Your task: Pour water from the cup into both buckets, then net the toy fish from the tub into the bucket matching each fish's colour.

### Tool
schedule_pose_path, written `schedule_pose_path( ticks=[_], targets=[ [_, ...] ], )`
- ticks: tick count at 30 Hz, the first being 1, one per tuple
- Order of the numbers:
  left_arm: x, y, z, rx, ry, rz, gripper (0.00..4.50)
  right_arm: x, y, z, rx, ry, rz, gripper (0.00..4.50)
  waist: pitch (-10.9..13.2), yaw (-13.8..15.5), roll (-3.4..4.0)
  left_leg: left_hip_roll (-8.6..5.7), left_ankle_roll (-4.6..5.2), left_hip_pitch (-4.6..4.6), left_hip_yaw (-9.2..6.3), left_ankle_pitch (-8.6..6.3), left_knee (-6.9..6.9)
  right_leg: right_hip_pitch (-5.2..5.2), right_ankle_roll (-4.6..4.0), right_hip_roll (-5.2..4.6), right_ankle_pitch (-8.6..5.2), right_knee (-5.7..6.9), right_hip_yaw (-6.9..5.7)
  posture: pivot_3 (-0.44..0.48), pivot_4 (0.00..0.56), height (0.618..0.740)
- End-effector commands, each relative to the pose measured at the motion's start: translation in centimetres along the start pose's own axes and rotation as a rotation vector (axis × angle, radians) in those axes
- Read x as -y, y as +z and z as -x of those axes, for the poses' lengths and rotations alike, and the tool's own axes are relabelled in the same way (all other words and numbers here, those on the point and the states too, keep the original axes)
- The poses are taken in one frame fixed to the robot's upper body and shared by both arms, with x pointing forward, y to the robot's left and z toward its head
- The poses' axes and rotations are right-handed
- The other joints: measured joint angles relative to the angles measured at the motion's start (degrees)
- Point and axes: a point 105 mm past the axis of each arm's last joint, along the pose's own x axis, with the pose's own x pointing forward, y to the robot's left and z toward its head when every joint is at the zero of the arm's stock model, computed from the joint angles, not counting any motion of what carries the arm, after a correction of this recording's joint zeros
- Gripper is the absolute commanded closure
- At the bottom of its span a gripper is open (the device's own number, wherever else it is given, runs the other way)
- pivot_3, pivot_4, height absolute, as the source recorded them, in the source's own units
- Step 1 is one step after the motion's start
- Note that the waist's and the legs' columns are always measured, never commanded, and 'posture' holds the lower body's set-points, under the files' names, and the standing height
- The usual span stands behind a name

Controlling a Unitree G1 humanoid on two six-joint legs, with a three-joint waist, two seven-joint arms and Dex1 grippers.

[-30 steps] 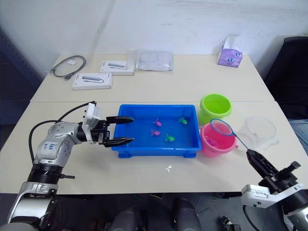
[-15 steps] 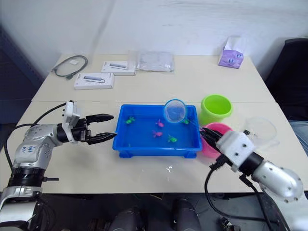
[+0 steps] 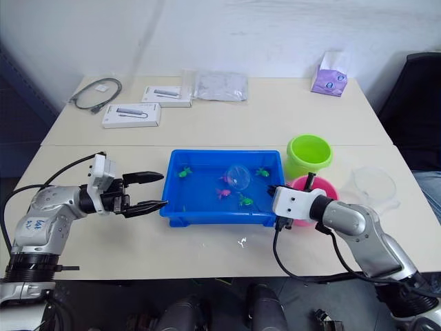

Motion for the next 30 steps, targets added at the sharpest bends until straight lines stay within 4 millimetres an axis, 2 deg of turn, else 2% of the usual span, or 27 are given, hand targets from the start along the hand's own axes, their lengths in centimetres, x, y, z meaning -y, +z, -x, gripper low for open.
schedule_pose_path(
  ticks=[1, 7, 10, 15, 20, 26, 30],
  targets=[
    [0.2, 1.1, 0.5, 0.021, 0.013, -0.032, 0.08, 0.4, 0.6, -0.5, 0.022, 0.012, 0.045, 4.5, 0.0, 0.05, 0.0, -0.01, 0.0, 0.0, 0.0, 0.0, 0.01, 0.0, 0.0, -0.01, 0.0, 0.0, 0.0, 0.0, 0.15, 0.74],
    [0.1, 1.1, 0.8, 0.017, 0.028, -0.031, 0.08, -0.6, 2.1, -1.6, 0.092, 0.091, 0.016, 4.5, 0.0, 0.0, 0.0, 0.01, -0.02, 0.0, -0.01, -0.01, -0.01, -0.01, 0.0, -0.03, 0.0, 0.0, -0.01, 0.0, 0.15, 0.74],
    [0.1, 1.1, 0.8, 0.017, 0.032, -0.03, 0.08, -1.1, 3.1, -1.9, 0.132, 0.124, -0.125, 4.5, 0.0, 0.01, 0.01, 0.01, -0.02, 0.0, -0.02, -0.01, 0.0, 0.01, 0.0, -0.03, 0.0, 0.01, -0.02, 0.0, 0.15, 0.74],
    [0.2, 1.1, 0.7, 0.018, 0.033, -0.029, 0.08, 0.3, 3.8, -1.3, 0.152, 0.072, -0.413, 4.5, 0.01, 0.08, 0.02, 0.0, -0.02, -0.01, -0.04, -0.01, 0.0, -0.01, 0.0, -0.06, 0.0, 0.15, -0.02, 0.0, 0.15, 0.74],
    [0.3, 1.4, 0.1, 0.028, 0.016, -0.026, 0.08, 1.1, 5.3, 0.8, 0.221, 0.079, -0.701, 4.5, 0.01, 0.14, 0.02, 0.0, -0.01, -0.03, -0.09, -0.02, -0.01, 0.0, 0.0, -0.13, 0.0, 0.13, -0.05, 0.0, 0.15, 0.74],
    [0.6, 2.4, -1.3, 0.059, -0.038, -0.037, 0.08, 1.4, 5.7, 4.4, 0.231, 0.029, -0.746, 4.5, 0.01, 0.5, 0.02, -0.04, 0.0, -0.04, -0.15, -0.05, -0.05, 0.0, -0.01, -0.2, 0.0, -0.02, -0.12, 0.0, 0.15, 0.74],
    [0.9, 3.7, -3.0, 0.12, -0.074, -0.056, 0.08, 2.4, 4.6, 7.3, 0.214, -0.139, -0.786, 4.5, 0.01, 0.41, 0.02, -0.09, 0.04, -0.06, -0.16, -0.07, -0.06, 0.05, 0.02, -0.21, 0.01, -0.02, -0.14, 0.0, 0.15, 0.74]
  ],
)
